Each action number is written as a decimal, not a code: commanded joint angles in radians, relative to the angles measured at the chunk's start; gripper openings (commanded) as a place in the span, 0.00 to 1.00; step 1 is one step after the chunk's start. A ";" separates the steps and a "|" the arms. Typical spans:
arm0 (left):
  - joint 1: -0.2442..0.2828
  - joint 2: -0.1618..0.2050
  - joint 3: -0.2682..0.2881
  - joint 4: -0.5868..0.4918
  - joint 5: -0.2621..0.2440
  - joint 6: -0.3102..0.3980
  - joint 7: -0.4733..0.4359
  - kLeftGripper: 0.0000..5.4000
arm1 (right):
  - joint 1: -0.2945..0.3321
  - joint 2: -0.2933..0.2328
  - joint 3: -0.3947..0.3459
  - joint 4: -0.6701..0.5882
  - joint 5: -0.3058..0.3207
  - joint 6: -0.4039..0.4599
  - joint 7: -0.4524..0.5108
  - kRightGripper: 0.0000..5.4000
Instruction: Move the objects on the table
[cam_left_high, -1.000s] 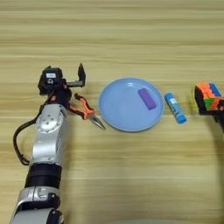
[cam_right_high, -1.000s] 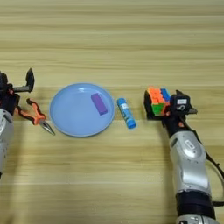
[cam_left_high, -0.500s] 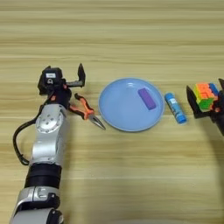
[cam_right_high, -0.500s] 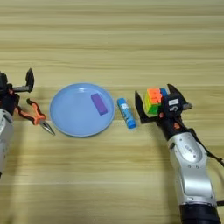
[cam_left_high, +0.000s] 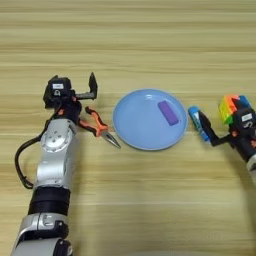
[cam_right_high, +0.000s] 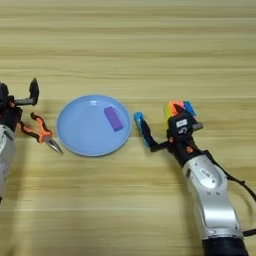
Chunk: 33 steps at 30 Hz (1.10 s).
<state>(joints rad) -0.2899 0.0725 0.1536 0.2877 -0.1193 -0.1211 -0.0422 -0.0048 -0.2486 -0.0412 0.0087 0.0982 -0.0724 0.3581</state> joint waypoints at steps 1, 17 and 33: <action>-0.005 0.007 0.002 -0.001 0.002 0.016 0.003 1.00 | 0.008 -0.021 0.015 0.012 -0.021 0.028 0.007 0.99; -0.007 0.010 0.010 -0.004 0.000 0.018 0.005 1.00 | 0.037 -0.045 0.034 0.037 -0.041 0.065 0.035 0.99; -0.007 0.011 0.014 -0.005 0.000 0.020 0.005 1.00 | 0.043 -0.044 0.068 0.053 -0.033 0.118 0.069 0.99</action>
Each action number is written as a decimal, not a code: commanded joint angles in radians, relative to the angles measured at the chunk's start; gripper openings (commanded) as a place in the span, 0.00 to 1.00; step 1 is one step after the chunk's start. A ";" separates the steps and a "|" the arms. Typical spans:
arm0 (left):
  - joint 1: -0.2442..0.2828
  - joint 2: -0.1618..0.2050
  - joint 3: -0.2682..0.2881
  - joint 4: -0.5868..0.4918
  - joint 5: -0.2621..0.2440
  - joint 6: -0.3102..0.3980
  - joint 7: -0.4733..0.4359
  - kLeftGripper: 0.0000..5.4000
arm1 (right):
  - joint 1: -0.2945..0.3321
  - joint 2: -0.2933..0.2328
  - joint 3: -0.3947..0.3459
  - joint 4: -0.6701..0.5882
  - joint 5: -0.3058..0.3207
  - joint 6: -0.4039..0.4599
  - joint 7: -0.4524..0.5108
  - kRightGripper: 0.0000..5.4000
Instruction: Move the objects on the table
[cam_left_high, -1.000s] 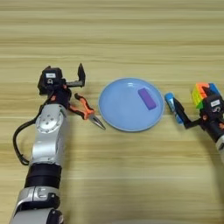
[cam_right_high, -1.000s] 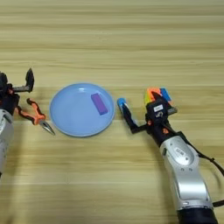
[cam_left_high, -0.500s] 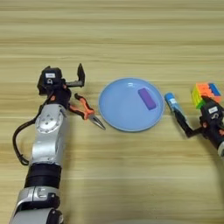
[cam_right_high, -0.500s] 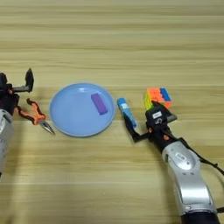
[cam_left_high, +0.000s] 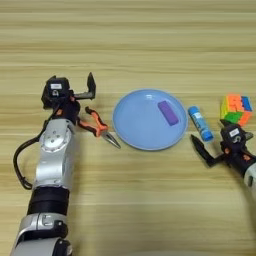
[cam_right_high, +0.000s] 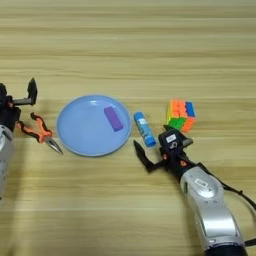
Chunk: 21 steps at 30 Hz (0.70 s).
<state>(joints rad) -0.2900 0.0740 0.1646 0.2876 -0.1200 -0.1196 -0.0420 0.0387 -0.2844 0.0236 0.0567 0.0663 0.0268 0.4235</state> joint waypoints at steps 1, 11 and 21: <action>-0.007 0.010 0.003 -0.004 0.001 0.018 0.004 1.00 | -0.001 -0.008 0.003 0.004 -0.001 0.020 0.003 0.99; -0.011 0.011 0.003 0.001 -0.002 0.018 0.002 1.00 | -0.016 -0.002 0.013 0.038 -0.006 0.012 0.001 0.99; -0.022 0.014 0.006 0.017 -0.004 0.016 0.001 1.00 | -0.055 0.015 0.018 0.118 -0.002 0.004 0.002 0.99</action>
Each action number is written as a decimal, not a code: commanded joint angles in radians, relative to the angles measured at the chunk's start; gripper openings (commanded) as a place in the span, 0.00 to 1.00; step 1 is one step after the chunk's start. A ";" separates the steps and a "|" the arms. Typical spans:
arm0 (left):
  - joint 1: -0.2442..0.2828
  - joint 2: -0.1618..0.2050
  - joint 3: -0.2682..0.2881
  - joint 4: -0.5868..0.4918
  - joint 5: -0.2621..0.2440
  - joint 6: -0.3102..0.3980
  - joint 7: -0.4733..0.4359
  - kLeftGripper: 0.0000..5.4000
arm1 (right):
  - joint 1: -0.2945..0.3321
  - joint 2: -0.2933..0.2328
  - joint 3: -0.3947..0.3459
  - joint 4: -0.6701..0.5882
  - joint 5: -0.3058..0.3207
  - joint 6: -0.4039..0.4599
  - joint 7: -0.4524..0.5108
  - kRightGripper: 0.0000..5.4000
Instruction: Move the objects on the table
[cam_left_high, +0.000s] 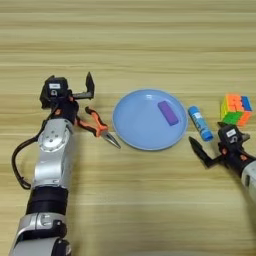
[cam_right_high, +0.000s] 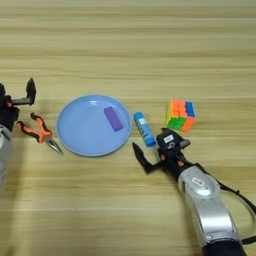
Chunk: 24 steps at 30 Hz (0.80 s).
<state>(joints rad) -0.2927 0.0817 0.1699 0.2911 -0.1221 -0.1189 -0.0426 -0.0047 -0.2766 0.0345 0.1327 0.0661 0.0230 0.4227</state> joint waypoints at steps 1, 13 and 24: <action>-0.021 0.006 0.001 0.016 -0.002 0.015 0.001 1.00 | -0.016 0.009 0.007 0.050 0.000 0.007 0.003 0.99; -0.023 0.012 0.003 0.021 -0.005 0.015 -0.001 1.00 | -0.044 0.021 0.007 0.122 0.027 0.022 0.005 0.99; -0.015 0.013 0.005 0.009 -0.006 0.016 -0.001 1.00 | -0.038 0.023 0.006 0.121 0.037 0.024 0.005 0.73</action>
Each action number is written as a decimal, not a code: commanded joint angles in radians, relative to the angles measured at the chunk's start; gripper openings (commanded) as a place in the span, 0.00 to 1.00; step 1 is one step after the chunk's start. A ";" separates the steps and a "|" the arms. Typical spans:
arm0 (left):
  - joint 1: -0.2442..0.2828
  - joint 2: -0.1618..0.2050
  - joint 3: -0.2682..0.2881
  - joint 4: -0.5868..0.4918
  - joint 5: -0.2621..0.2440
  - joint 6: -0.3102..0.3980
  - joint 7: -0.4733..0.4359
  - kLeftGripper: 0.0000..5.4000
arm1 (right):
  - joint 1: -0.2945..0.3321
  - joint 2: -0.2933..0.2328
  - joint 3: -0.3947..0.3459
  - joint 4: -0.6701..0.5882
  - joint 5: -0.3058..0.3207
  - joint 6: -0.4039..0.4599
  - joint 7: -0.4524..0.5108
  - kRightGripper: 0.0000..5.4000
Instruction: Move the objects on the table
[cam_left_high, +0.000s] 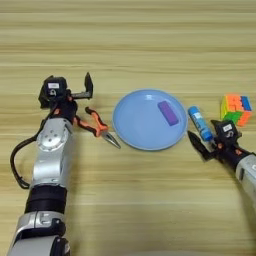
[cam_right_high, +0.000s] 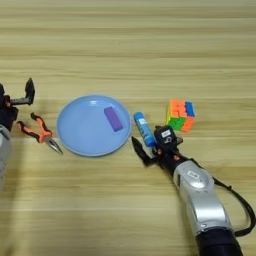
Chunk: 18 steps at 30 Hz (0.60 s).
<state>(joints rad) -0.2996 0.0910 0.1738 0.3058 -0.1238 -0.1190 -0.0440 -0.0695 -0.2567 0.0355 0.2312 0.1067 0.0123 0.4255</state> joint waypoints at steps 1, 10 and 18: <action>-0.008 0.004 0.001 -0.006 -0.004 0.016 0.000 1.00 | 0.027 0.003 0.005 0.021 -0.004 0.035 0.002 0.71; -0.009 0.004 0.001 0.000 -0.004 0.011 -0.001 1.00 | 0.026 0.007 0.002 0.014 -0.002 0.030 -0.004 0.47; -0.009 0.005 0.002 -0.001 -0.004 0.010 -0.001 1.00 | 0.025 0.007 -0.005 0.014 -0.001 0.027 -0.009 0.28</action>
<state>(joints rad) -0.2996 0.0914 0.1743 0.3056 -0.1240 -0.1191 -0.0453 -0.0682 -0.2540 0.0328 0.2295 0.1075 0.0120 0.4225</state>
